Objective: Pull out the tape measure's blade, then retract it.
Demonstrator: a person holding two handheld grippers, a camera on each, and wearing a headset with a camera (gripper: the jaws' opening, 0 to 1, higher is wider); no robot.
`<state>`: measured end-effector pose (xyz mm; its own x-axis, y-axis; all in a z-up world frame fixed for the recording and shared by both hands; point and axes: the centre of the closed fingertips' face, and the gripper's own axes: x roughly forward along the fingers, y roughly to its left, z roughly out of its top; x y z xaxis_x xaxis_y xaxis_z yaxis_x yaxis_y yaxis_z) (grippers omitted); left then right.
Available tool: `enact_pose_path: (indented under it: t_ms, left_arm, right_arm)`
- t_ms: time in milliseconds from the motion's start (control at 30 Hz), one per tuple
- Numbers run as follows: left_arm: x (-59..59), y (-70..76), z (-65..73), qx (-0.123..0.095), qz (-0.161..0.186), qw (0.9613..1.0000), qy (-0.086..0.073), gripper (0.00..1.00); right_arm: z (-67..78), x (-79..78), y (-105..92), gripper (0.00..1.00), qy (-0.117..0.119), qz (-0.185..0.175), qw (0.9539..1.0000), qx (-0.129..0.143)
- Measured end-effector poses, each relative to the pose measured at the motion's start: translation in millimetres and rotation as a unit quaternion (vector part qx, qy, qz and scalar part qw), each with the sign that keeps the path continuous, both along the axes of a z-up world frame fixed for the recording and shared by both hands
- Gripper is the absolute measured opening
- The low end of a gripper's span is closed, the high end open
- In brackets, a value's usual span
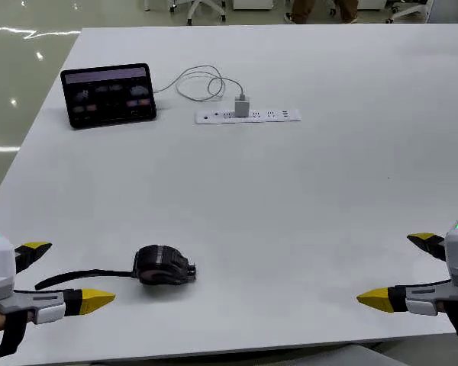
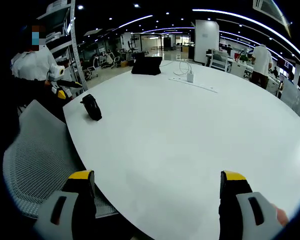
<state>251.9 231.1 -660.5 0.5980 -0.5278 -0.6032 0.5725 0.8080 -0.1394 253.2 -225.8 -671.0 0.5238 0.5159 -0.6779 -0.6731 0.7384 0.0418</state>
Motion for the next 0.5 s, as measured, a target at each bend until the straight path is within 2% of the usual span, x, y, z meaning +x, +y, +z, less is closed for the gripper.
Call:
enact_pose_path:
  t_ms: [233, 300, 367, 400, 433, 467, 500]
  left_arm:
    - [1.0, -2.5, 0.2, 0.003, -0.013, 0.9999, -0.006, 1.00]
    - [1.0, -3.6, -0.3, 0.002, -0.017, 0.9998, -0.004, 1.00]
    - [1.6, -5.6, 0.4, 0.003, -0.028, 0.9996, -0.007, 1.00]
    - [2.0, -8.0, 1.7, 0.002, -0.037, 0.9993, -0.010, 1.00]
    - [1.6, -9.4, 1.6, 0.002, -0.042, 0.9991, -0.008, 1.00]
    - [1.6, -10.9, 0.5, 0.006, -0.050, 0.9987, -0.004, 1.00]
    - [2.0, -12.3, -0.9, 0.018, -0.066, 0.9976, -0.006, 1.00]
  right_arm:
    - [1.4, 1.5, 2.0, 1.00, -0.006, 0.001, 1.0000, 0.002]
    - [1.8, 2.3, 2.9, 1.00, -0.007, 0.002, 1.0000, 0.001]
    - [1.5, 3.3, 6.2, 1.00, -0.014, 0.010, 0.9998, -0.004]
    - [-0.1, 2.8, 8.7, 1.00, -0.010, 0.014, 0.9998, -0.005]
    - [-1.0, 2.8, 10.4, 1.00, -0.009, 0.018, 0.9998, -0.007]
    - [-1.6, 3.5, 11.9, 1.00, -0.011, 0.022, 0.9996, -0.011]
    - [-2.0, 4.3, 14.2, 1.00, -0.011, 0.026, 0.9995, -0.011]
